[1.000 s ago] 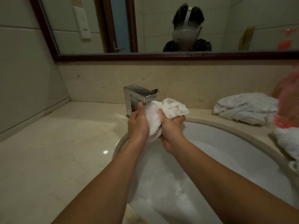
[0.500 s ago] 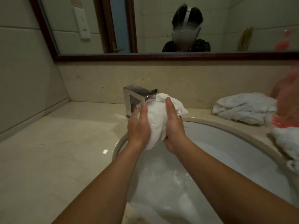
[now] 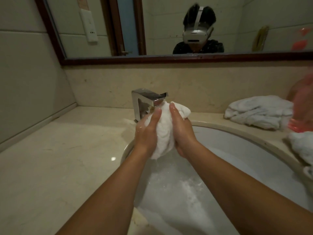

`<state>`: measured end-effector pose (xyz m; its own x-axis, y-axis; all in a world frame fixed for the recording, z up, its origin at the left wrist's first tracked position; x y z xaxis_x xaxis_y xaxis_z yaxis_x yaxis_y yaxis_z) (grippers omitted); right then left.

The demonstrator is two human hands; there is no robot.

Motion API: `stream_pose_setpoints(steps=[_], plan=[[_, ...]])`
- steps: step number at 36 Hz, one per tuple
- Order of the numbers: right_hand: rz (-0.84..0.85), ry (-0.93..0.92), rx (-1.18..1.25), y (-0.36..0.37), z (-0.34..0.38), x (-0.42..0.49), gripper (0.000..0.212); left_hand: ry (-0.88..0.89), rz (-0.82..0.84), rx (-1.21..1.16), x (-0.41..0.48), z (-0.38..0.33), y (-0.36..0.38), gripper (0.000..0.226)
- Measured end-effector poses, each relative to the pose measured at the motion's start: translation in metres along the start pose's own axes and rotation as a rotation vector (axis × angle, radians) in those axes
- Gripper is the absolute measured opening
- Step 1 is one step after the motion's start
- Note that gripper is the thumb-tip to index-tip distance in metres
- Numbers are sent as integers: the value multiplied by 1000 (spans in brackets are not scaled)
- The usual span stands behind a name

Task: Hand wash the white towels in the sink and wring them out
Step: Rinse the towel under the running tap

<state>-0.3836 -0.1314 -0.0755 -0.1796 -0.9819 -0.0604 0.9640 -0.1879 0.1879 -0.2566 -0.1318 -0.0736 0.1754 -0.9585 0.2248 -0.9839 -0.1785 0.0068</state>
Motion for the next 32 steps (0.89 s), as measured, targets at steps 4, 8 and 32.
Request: stream_pose_setpoints(steps=[4, 8, 32], plan=[[-26, -52, -40, 8, 4, -8, 70, 38, -17, 7, -4, -3, 2, 85], [-116, -77, -86, 10, 2, -8, 68, -37, -40, -10, -9, -6, 0, 74], [-294, -128, -168, -1, -1, -4, 33, -92, -127, 201, -2, -7, -5, 49]])
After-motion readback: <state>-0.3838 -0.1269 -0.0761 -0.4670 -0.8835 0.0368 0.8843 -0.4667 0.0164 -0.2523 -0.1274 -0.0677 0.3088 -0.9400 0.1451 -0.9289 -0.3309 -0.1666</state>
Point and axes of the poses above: each hand's wrist, its own x-axis towards the middle knuckle, its own y-axis out of the palm, z = x × y, the point moved 5 cm from there along x, towards the middle knuckle
